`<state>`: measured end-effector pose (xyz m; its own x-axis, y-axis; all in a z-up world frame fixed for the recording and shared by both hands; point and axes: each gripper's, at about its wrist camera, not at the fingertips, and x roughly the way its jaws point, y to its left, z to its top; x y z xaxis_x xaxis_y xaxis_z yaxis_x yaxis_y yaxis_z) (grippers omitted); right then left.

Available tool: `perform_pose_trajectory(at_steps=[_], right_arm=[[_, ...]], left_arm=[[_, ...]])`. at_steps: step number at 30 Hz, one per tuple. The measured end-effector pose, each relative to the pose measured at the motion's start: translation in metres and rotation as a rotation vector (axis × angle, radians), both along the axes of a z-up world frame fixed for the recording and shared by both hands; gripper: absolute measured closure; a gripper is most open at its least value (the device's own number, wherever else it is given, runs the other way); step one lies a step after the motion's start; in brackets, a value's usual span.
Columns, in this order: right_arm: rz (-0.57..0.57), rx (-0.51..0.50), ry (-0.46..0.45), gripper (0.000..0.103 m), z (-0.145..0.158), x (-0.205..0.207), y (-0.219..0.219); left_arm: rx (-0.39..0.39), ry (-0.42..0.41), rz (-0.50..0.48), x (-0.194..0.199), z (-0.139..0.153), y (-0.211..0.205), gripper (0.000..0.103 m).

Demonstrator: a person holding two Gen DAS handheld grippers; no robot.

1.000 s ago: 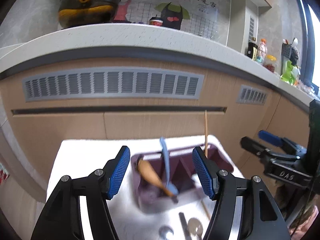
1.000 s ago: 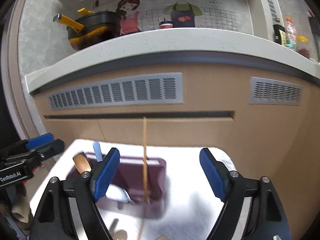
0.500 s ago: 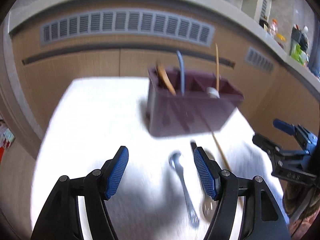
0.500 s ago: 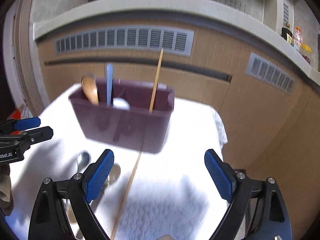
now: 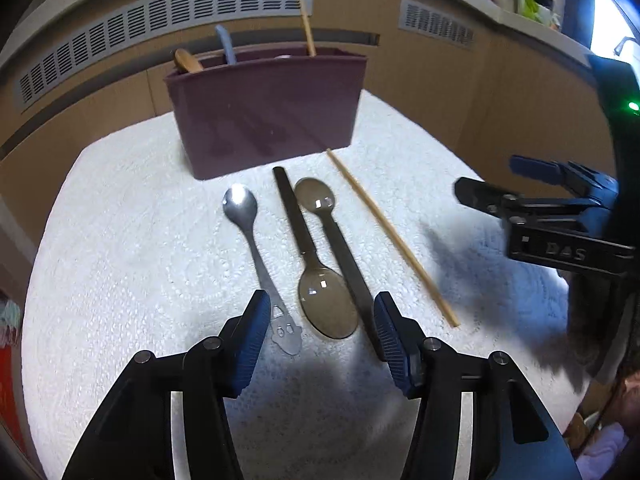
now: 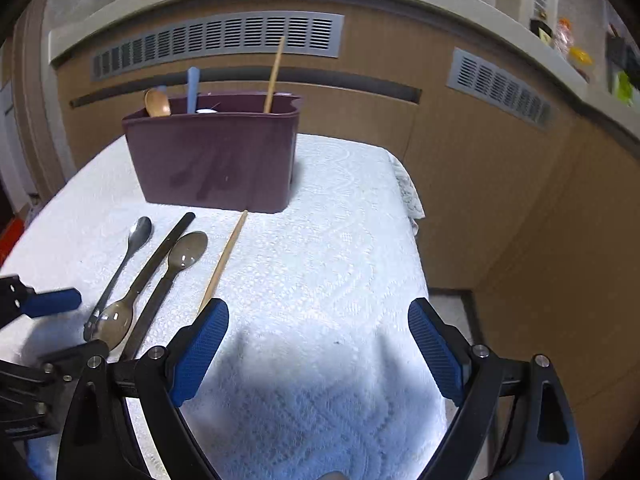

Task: Organize utensils
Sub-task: 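Grasp the grey-brown spoon with the right tool while the left tool grasps the dark-handled spoon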

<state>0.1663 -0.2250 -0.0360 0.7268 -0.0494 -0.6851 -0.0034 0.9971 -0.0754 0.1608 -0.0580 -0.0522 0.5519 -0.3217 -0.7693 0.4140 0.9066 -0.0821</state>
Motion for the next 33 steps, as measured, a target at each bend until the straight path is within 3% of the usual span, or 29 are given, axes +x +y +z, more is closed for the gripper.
perform_pose_trajectory(at_steps=[4, 8, 9, 11, 12, 19, 23, 29, 31, 33], right_arm=[[-0.036, 0.053, 0.001, 0.014, -0.006, -0.001, -0.009], [-0.041, 0.077, 0.018, 0.014, -0.014, -0.002, -0.013], [-0.041, 0.078, 0.019, 0.014, -0.015, -0.003, -0.013], [-0.04, 0.074, 0.02, 0.014, -0.015, -0.005, -0.013], [-0.04, 0.071, 0.019, 0.014, -0.016, -0.005, -0.012], [-0.013, 0.013, 0.008, 0.013, -0.015, -0.006, 0.0], [0.058, 0.055, 0.017, 0.015, -0.008, -0.001, 0.015], [0.234, 0.115, 0.082, 0.039, -0.004, 0.031, 0.058], [0.258, 0.126, 0.13, 0.049, -0.009, 0.048, 0.072], [0.25, 0.121, 0.174, 0.051, -0.017, 0.064, 0.082]], left_arm=[[0.004, 0.077, 0.028, 0.012, -0.007, 0.0, 0.048], [0.009, 0.082, 0.023, 0.015, -0.007, -0.004, 0.048], [0.011, 0.078, 0.025, 0.016, -0.007, -0.005, 0.05], [0.008, 0.065, 0.02, 0.016, -0.007, -0.005, 0.068], [0.01, 0.063, 0.02, 0.018, -0.007, -0.005, 0.069], [-0.022, -0.072, 0.075, 0.013, 0.028, 0.024, 0.07], [-0.046, -0.121, 0.112, 0.013, 0.045, 0.044, 0.071], [-0.063, -0.156, 0.159, 0.017, 0.054, 0.067, 0.072], [-0.069, -0.158, 0.165, 0.019, 0.052, 0.07, 0.072], [-0.079, -0.157, 0.167, 0.02, 0.051, 0.074, 0.072]])
